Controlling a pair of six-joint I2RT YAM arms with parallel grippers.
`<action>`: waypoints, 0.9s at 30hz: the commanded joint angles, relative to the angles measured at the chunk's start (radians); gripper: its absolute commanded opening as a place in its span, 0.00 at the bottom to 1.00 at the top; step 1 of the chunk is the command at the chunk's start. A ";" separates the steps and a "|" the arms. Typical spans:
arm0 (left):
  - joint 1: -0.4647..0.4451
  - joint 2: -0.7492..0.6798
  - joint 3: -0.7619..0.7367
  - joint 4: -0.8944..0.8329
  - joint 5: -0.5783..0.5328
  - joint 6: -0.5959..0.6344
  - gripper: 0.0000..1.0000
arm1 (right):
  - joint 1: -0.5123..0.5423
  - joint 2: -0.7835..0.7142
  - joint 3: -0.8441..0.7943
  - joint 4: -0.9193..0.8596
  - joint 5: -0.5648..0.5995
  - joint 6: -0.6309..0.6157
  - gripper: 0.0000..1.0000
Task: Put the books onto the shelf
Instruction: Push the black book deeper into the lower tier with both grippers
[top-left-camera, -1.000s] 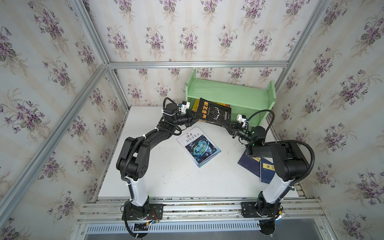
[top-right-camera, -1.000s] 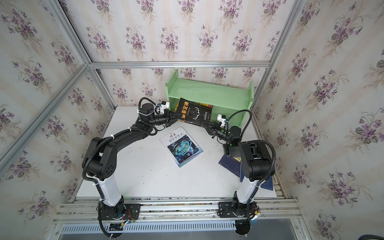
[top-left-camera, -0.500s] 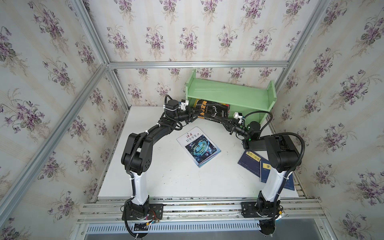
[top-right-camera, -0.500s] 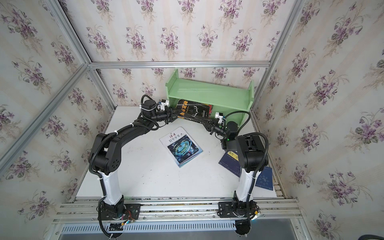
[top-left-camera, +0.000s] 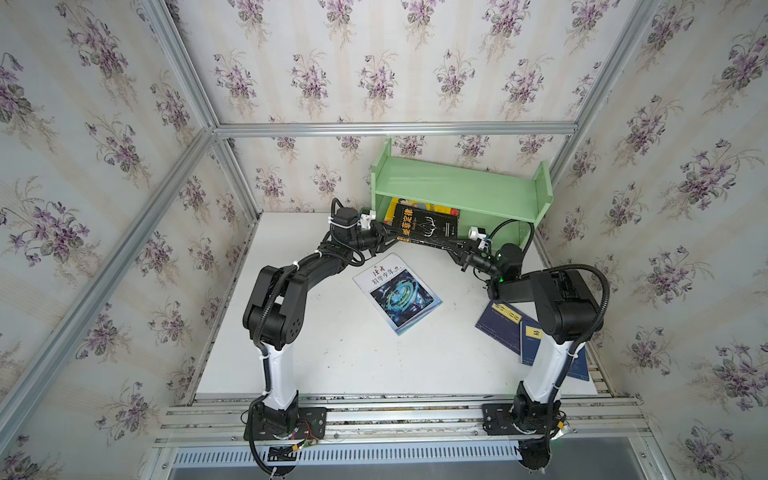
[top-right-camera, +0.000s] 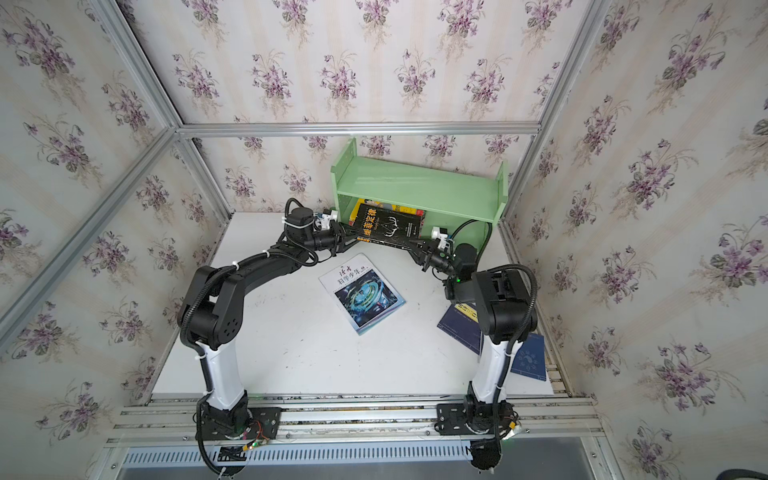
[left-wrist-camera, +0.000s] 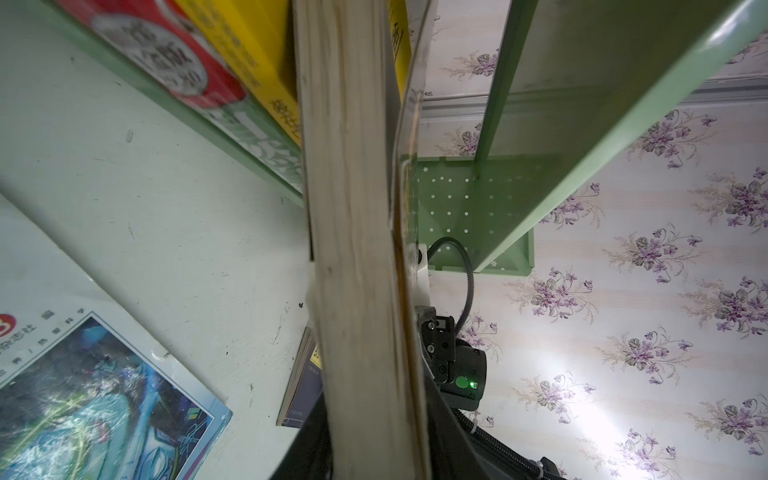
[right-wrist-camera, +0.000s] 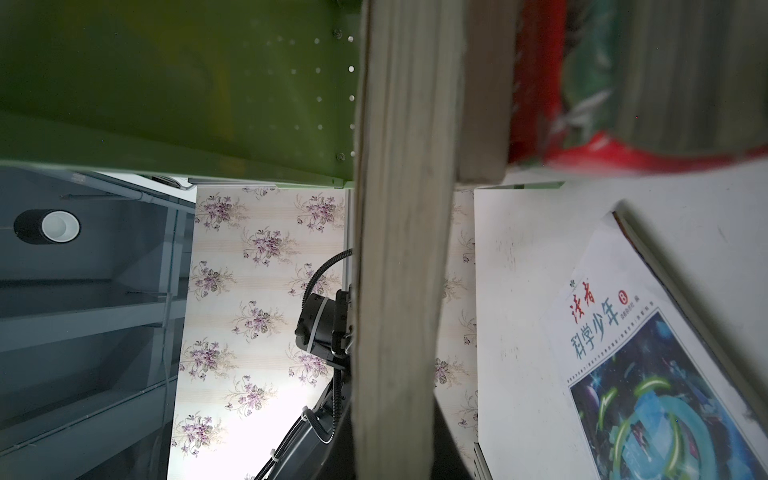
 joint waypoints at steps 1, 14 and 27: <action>-0.001 -0.012 0.008 0.023 -0.004 -0.008 0.32 | -0.003 -0.006 0.039 0.091 0.002 -0.018 0.03; 0.000 0.013 0.104 -0.014 -0.048 -0.005 0.63 | -0.003 0.080 0.208 0.059 0.028 -0.037 0.02; 0.004 0.048 0.146 -0.090 -0.130 0.000 0.71 | 0.001 0.078 0.298 -0.164 0.035 -0.198 0.03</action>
